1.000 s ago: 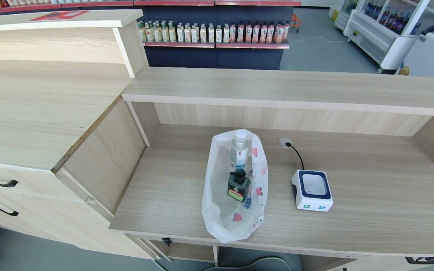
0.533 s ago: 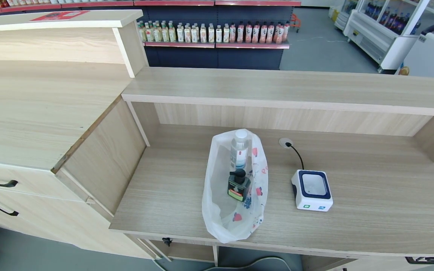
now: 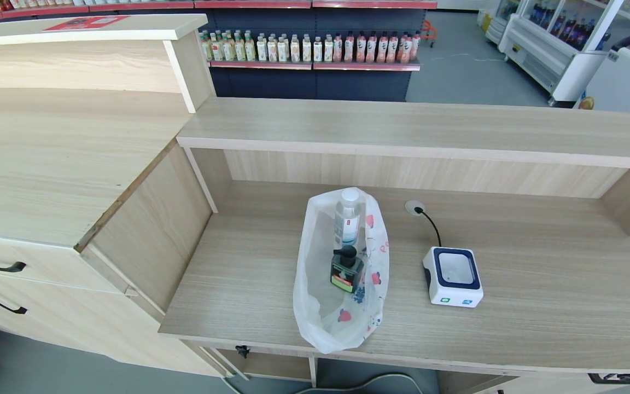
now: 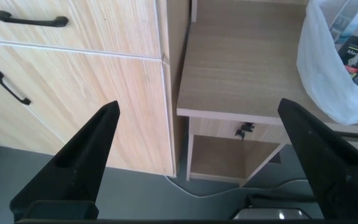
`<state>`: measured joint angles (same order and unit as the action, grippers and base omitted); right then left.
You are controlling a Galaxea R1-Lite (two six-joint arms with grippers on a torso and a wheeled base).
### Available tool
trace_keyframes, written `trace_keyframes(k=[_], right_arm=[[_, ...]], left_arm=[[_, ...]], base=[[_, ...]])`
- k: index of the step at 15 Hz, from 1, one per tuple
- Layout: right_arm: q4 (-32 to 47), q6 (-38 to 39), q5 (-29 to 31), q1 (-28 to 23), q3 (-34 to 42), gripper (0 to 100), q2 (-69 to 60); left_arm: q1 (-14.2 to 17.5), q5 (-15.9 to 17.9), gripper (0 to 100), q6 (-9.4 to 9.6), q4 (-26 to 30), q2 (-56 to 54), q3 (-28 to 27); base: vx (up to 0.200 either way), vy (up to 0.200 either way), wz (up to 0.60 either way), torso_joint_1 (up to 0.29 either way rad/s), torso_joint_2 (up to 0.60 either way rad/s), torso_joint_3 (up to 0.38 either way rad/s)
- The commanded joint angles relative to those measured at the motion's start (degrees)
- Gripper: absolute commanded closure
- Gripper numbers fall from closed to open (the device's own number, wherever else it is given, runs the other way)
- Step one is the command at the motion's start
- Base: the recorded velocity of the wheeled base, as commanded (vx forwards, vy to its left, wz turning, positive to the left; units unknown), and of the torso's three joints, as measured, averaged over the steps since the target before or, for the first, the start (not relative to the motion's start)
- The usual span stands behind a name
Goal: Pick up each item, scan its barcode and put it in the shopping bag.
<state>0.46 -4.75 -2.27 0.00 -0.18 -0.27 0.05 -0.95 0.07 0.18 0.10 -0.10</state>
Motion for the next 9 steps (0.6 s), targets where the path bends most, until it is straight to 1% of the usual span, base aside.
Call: trace_keyframes(k=[1,3,9], right_arm=[[0.06,0.01,-0.02,0.00,0.01,0,0.27],[0.06,0.01,-0.02,0.00,0.01,0,0.27],[0.06,0.01,-0.02,0.00,0.01,0,0.27]], left_arm=[[0.04,-0.02,0,0.01,-0.01,-0.10,0.01],[0.04,-0.02,0,0.72,-0.01,-0.10,0.01],[0.04,-0.02,0,0.81,-0.01,-0.10,0.01]], base=[[0.000,-0.200,0.00,0.007,0.01,0.002],[0.000,-0.200,0.00,0.002,0.00,0.005],[0.000,-0.200,0.00,0.007,0.00,0.002]])
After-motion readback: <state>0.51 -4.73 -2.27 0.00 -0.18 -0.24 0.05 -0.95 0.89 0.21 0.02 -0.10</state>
